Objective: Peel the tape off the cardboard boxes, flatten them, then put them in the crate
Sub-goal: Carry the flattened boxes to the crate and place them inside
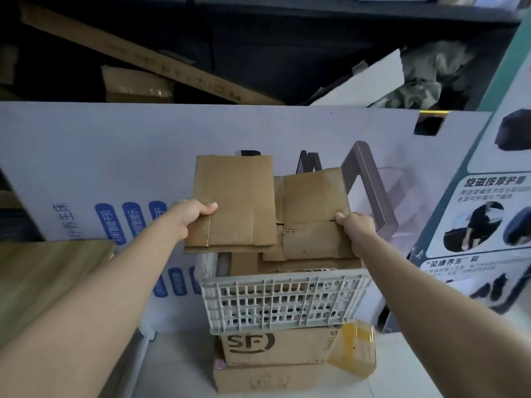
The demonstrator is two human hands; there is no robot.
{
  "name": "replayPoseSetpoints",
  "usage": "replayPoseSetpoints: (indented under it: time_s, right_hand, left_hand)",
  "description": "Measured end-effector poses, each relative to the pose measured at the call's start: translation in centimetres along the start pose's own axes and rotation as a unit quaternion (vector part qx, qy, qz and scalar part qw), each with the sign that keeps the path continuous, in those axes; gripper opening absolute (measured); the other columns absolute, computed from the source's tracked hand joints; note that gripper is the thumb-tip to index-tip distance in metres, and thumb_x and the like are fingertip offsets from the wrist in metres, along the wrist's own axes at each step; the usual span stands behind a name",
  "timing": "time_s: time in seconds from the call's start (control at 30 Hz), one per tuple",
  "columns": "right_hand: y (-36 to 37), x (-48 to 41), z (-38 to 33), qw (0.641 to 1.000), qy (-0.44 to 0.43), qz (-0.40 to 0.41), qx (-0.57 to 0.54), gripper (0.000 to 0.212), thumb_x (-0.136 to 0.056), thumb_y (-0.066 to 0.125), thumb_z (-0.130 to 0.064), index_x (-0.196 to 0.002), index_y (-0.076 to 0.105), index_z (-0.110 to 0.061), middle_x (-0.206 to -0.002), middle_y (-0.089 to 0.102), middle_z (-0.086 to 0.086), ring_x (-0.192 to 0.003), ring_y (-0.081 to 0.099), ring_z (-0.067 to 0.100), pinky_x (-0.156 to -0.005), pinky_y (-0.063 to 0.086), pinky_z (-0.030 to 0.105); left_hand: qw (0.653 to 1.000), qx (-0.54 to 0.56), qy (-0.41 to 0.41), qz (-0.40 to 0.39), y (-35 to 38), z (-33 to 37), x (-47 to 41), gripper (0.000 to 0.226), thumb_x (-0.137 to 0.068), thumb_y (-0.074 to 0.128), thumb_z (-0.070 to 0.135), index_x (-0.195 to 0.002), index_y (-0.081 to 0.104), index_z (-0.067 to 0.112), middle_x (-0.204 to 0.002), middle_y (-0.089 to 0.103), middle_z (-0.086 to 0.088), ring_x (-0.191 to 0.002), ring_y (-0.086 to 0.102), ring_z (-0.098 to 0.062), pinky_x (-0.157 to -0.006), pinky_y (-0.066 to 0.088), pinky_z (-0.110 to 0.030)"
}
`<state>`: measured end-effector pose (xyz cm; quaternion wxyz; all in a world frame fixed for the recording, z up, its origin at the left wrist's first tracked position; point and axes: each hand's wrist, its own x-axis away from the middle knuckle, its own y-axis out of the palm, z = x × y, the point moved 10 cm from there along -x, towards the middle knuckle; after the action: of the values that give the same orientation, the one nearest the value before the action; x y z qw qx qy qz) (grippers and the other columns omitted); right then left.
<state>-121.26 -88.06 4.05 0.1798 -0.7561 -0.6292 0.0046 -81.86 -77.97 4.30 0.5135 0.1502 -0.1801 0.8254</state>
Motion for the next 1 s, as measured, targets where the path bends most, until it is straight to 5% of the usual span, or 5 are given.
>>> replayPoseSetpoints:
  time_s: [0.17, 0.27, 0.5, 0.77, 1.0]
  right_hand:
    - [2.5, -2.8, 0.6, 1.0, 0.009, -0.01, 0.001, 0.035, -0.087, 0.059, -0.02, -0.118, 0.059, -0.005, -0.084, 0.06, 0.005, -0.069, 0.048, 0.015, -0.065, 0.04, 0.028]
    - [4.4, -4.0, 1.4, 0.999, 0.02, -0.032, 0.021, 0.03, -0.089, 0.056, -0.024, -0.117, 0.058, -0.011, -0.106, 0.061, 0.011, -0.096, 0.054, 0.028, -0.092, 0.044, 0.04]
    - [7.5, -6.7, 3.1, 0.995, 0.07, -0.076, 0.008, 0.019, -0.092, 0.057, -0.027, -0.104, 0.052, -0.013, -0.077, 0.041, -0.004, -0.068, 0.038, 0.013, -0.073, 0.033, 0.029]
    - [10.5, -9.5, 3.5, 0.978, 0.099, -0.182, -0.011, 0.018, -0.095, 0.053, -0.032, -0.092, 0.061, -0.016, -0.1, 0.064, 0.007, -0.099, 0.058, 0.027, -0.094, 0.047, 0.041]
    - [11.7, -10.8, 3.0, 0.967, 0.117, -0.224, -0.011, 0.027, -0.094, 0.041, -0.022, -0.092, 0.066, -0.011, -0.087, 0.063, 0.01, -0.082, 0.058, 0.027, -0.071, 0.047, 0.033]
  left_hand:
    - [0.999, 0.016, -0.009, -0.036, 4.3, 0.1, -2.2, 0.048, -0.08, 0.074, 0.019, -0.122, 0.055, 0.005, -0.105, 0.067, -0.012, -0.092, 0.065, -0.026, -0.07, 0.052, -0.037]
    - [0.999, 0.005, -0.012, -0.049, 7.3, -0.3, -3.0, 0.048, -0.083, 0.071, 0.016, -0.125, 0.052, 0.005, -0.116, 0.064, -0.014, -0.104, 0.061, -0.03, -0.091, 0.049, -0.045]
    - [0.997, -0.012, -0.062, -0.041, 12.0, -2.4, -5.0, 0.057, -0.088, 0.066, 0.022, -0.135, 0.042, 0.002, -0.134, 0.052, -0.013, -0.121, 0.049, -0.03, -0.106, 0.037, -0.045]
    - [0.991, -0.035, -0.079, 0.106, 13.1, -3.6, -6.4, 0.066, -0.087, 0.066, 0.031, -0.139, 0.034, 0.003, -0.142, 0.032, -0.011, -0.125, 0.037, -0.03, -0.099, 0.034, -0.038]
    - [0.982, 0.043, -0.104, 0.15, 13.7, -5.3, -7.1, 0.074, -0.077, 0.075, 0.036, -0.135, 0.04, 0.006, -0.135, 0.046, -0.014, -0.119, 0.047, -0.032, -0.099, 0.042, -0.042]
